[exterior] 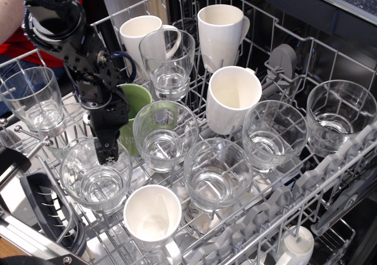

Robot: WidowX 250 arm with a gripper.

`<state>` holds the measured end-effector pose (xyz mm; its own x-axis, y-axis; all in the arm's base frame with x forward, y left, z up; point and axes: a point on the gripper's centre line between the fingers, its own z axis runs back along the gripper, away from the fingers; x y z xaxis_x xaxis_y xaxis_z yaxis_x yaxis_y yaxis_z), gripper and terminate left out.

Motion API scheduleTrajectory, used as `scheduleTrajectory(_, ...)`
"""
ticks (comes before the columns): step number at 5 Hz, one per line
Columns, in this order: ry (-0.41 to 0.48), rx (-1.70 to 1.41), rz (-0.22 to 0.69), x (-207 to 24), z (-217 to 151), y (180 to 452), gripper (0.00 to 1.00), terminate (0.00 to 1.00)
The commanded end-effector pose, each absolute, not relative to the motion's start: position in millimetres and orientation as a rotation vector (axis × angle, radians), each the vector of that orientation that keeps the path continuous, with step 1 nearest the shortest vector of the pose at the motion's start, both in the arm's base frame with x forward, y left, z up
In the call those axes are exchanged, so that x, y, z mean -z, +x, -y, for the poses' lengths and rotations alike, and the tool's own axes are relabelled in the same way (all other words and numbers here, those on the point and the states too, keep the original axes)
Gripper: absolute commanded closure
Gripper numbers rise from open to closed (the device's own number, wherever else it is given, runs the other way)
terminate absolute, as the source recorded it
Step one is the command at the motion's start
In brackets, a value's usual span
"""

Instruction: Pick up any cup

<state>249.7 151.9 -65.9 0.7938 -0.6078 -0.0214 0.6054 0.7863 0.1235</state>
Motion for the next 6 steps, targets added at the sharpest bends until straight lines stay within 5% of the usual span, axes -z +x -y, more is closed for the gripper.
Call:
scheduleTrajectory(1, 0.102, 0.679, 0.047, 54, -158, 247, 1.0, 0.0)
scheduleTrajectory(6, -0.055, 0.683, -0.015, -69, -138, 251, 1.0, 0.0)
